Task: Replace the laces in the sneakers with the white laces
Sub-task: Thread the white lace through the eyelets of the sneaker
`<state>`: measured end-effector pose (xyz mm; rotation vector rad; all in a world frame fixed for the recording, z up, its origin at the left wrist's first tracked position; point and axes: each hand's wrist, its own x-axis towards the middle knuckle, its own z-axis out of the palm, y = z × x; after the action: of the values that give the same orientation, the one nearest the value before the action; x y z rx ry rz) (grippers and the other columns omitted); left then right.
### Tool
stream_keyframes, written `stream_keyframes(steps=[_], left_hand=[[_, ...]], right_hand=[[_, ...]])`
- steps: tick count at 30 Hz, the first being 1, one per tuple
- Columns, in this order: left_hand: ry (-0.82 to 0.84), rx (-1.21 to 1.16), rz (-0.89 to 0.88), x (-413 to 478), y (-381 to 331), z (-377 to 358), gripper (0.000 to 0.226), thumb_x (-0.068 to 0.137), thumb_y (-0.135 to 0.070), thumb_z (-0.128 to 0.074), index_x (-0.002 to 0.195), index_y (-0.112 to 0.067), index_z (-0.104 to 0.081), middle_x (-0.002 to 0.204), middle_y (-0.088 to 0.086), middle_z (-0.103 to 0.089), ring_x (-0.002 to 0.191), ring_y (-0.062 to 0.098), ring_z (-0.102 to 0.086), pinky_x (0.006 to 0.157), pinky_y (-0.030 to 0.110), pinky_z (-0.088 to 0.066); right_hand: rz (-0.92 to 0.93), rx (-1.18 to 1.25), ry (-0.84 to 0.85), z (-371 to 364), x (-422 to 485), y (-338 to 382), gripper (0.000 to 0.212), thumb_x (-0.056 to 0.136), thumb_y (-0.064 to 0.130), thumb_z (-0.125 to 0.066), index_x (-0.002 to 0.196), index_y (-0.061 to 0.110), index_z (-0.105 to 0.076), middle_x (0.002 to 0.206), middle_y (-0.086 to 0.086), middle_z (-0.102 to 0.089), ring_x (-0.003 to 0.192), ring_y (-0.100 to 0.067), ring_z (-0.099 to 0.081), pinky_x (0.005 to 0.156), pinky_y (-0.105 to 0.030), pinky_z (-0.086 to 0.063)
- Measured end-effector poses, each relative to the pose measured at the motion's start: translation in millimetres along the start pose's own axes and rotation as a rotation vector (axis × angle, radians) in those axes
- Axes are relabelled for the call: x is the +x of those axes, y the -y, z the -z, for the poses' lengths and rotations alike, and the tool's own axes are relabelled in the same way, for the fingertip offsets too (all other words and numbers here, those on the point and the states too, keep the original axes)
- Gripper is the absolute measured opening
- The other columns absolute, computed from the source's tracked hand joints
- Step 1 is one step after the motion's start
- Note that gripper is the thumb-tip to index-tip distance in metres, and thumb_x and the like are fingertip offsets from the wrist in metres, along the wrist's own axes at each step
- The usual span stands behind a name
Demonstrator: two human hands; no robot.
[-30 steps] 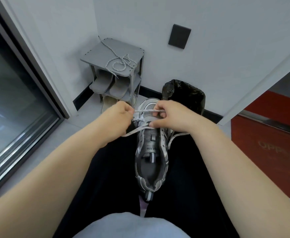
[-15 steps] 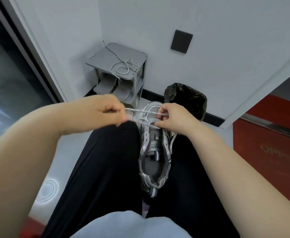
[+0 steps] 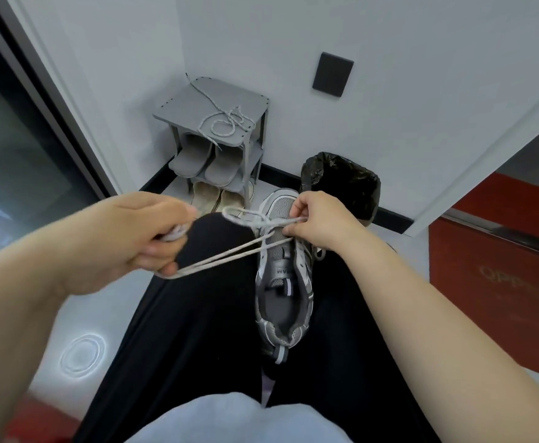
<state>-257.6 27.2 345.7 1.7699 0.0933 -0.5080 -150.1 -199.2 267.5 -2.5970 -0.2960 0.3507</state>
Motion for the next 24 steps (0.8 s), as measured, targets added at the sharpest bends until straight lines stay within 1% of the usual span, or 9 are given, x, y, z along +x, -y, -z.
stream_keyframes(steps=[3, 6, 8, 10, 14, 18, 20, 22, 24], left_hand=[[-0.135, 0.314, 0.058, 17, 9, 0, 0.032, 0.089, -0.038, -0.051, 0.069, -0.013, -0.047, 0.053, -0.003, -0.041, 0.041, 0.010, -0.034, 0.058, 0.031, -0.044], [-0.165, 0.850, -0.059, 45, 14, -33, 0.038, 0.081, -0.060, -0.049, 0.087, -0.025, -0.060, 0.083, -0.006, -0.059, 0.069, 0.010, -0.053, 0.073, 0.029, -0.046], [-0.125, 1.135, -0.103, 59, 13, -59, 0.044, 0.084, -0.064, -0.043, 0.076, -0.022, -0.057, 0.078, -0.004, -0.056, 0.071, 0.014, -0.052, 0.066, 0.028, -0.043], [-0.057, 1.217, -0.135, 68, 16, -73, 0.045, 0.089, -0.058, -0.040, 0.062, -0.021, -0.041, 0.066, -0.005, -0.044, 0.066, 0.017, -0.046, 0.062, 0.029, -0.037], [0.114, 1.172, -0.325, 56, 18, -69, 0.045, 0.095, -0.044, -0.037, 0.058, -0.019, -0.035, 0.063, -0.002, -0.043, 0.065, 0.016, -0.043, 0.065, 0.028, -0.036], [0.316, 0.892, -0.472, 16, 5, -32, 0.048, 0.085, -0.054, -0.039, 0.057, -0.016, -0.037, 0.065, 0.003, -0.045, 0.058, 0.014, -0.046, 0.060, 0.021, -0.040], [0.237, 0.792, -0.488, 2, -1, -9, 0.049, 0.077, -0.060, -0.039, 0.055, -0.017, -0.041, 0.068, -0.005, -0.049, 0.055, 0.008, -0.048, 0.055, 0.015, -0.040], [0.083, 0.613, -0.463, 2, 1, 7, 0.049, 0.071, -0.060, -0.045, 0.052, -0.015, -0.049, 0.089, -0.020, -0.059, 0.071, 0.003, -0.059, 0.057, 0.012, -0.046], [-0.006, 0.278, -0.449, 10, 6, 8, 0.043, 0.072, -0.049, -0.051, 0.047, -0.014, -0.050, 0.111, -0.021, -0.062, 0.098, 0.013, -0.063, 0.065, 0.027, -0.056]], right_hand=[[0.029, -0.010, -0.004, 2, -2, 4, 0.023, 0.072, 0.018, -0.075, 0.070, 0.025, -0.053, 0.070, 0.011, -0.053, 0.069, -0.011, -0.052, 0.067, -0.027, -0.045], [0.032, 0.026, 0.005, 5, -4, 1, 0.024, 0.071, 0.015, -0.075, 0.064, 0.024, -0.053, 0.063, 0.010, -0.054, 0.058, -0.006, -0.049, 0.057, -0.023, -0.039], [0.026, 0.050, -0.003, 6, -5, -2, 0.023, 0.071, 0.017, -0.076, 0.065, 0.024, -0.054, 0.062, 0.010, -0.055, 0.055, -0.005, -0.049, 0.054, -0.022, -0.037], [0.016, 0.063, 0.010, 5, -5, -4, 0.022, 0.072, 0.018, -0.076, 0.067, 0.024, -0.055, 0.062, 0.011, -0.056, 0.054, -0.004, -0.049, 0.053, -0.022, -0.037], [-0.018, 0.117, 0.018, 1, -2, -7, 0.022, 0.071, 0.018, -0.076, 0.065, 0.023, -0.056, 0.060, 0.009, -0.059, 0.052, -0.009, -0.052, 0.054, -0.023, -0.044], [-0.067, 0.100, -0.018, -5, 1, -14, 0.022, 0.071, 0.024, -0.076, 0.064, 0.024, -0.055, 0.063, 0.011, -0.059, 0.063, -0.011, -0.056, 0.067, -0.030, -0.049], [-0.073, 0.131, -0.030, -8, 1, -14, 0.019, 0.071, 0.023, -0.075, 0.069, 0.023, -0.056, 0.065, 0.010, -0.058, 0.065, -0.011, -0.055, 0.065, -0.028, -0.046], [-0.053, 0.186, -0.019, -6, 0, -12, 0.019, 0.072, 0.018, -0.075, 0.072, 0.020, -0.056, 0.062, 0.008, -0.054, 0.058, -0.009, -0.050, 0.057, -0.024, -0.041], [-0.017, 0.233, 0.017, -1, -2, -8, 0.019, 0.072, 0.010, -0.073, 0.068, 0.018, -0.056, 0.057, 0.007, -0.052, 0.052, -0.008, -0.046, 0.055, -0.022, -0.039]])
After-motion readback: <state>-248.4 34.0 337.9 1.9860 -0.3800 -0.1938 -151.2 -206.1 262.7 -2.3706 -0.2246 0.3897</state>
